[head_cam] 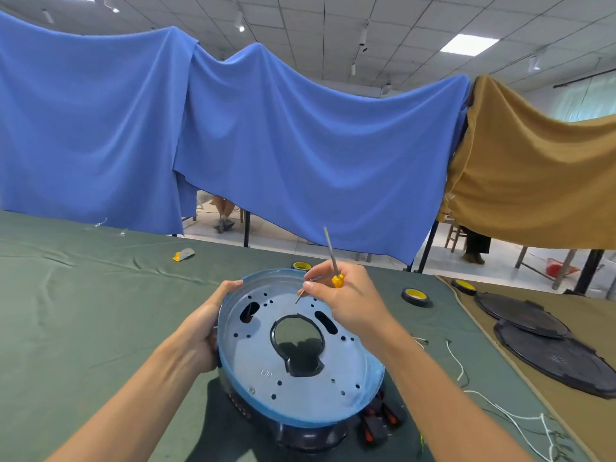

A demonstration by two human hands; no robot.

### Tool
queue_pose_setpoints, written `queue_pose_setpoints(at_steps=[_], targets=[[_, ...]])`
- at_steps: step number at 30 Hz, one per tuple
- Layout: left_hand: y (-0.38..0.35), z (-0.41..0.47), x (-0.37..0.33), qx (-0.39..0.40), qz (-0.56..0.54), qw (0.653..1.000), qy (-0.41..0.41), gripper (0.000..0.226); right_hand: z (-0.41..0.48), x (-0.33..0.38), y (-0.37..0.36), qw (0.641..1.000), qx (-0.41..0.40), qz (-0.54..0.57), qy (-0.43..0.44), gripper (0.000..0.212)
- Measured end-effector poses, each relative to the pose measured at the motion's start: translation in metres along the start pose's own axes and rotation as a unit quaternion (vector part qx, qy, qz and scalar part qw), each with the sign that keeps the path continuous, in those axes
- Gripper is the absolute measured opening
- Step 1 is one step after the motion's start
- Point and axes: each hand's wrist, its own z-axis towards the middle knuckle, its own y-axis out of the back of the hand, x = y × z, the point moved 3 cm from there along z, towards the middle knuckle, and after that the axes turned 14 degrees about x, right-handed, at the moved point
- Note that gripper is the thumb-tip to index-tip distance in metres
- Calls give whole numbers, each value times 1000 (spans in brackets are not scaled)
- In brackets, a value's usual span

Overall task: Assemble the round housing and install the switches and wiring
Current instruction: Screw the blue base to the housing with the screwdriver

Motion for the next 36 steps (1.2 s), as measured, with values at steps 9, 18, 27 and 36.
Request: queue_pose_setpoints(at_steps=[9,18,27,36], targets=[[26,25,18,62,-2,998,31,65,51,-5,-28,984,56,-168,-13,6],[23,25,18,91,-50,994,27,27,85,-21,-45,967,81,-239,-43,5],[28,32,24,67,-37,997,21,35,92,-26,-61,954,102,-282,-22,8],[41,41,31,52,-73,996,4,40,96,-31,-71,931,107,-349,-2,2]])
